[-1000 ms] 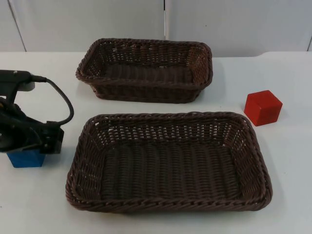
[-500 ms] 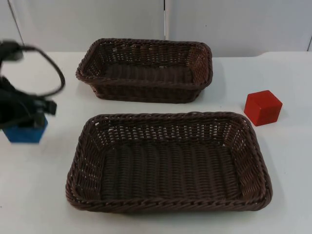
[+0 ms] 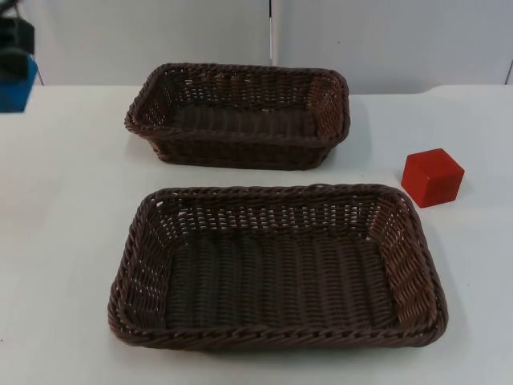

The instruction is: Pick up one cube with the left hand and place it into the upper basket. Pick up one cube with the right hand and place it into the lower basket.

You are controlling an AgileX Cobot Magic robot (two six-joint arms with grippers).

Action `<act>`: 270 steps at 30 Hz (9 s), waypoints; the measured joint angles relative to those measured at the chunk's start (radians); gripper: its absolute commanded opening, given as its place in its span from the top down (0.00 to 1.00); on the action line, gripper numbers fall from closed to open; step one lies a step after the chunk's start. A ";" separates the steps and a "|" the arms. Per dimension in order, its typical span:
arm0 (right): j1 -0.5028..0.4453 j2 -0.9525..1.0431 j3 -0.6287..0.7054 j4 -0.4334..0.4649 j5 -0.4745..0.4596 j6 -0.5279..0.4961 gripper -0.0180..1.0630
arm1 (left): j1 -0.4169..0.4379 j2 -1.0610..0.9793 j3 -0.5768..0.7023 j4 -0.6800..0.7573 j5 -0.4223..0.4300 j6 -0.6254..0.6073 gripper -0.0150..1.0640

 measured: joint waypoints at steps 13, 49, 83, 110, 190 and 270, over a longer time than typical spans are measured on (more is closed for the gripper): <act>0.000 0.000 0.000 0.000 0.000 0.000 0.02 | 0.000 -0.071 0.000 0.000 0.025 0.000 0.99; 0.000 0.000 0.000 0.009 -0.002 0.000 0.02 | 0.040 -0.072 0.000 -0.035 0.079 -0.088 0.99; 0.000 0.000 0.000 0.009 -0.002 -0.002 0.02 | -0.006 0.411 -0.409 -0.012 -0.047 -0.086 0.99; 0.000 0.000 0.000 0.014 -0.002 -0.004 0.02 | -0.113 0.783 -0.838 -0.036 0.059 0.012 0.99; 0.000 0.000 0.000 0.015 -0.002 -0.004 0.02 | -0.223 0.770 -1.005 -0.159 -0.018 0.048 0.07; 0.000 0.000 0.000 0.015 -0.002 -0.001 0.02 | -0.341 0.332 -1.005 0.670 0.563 -0.514 0.08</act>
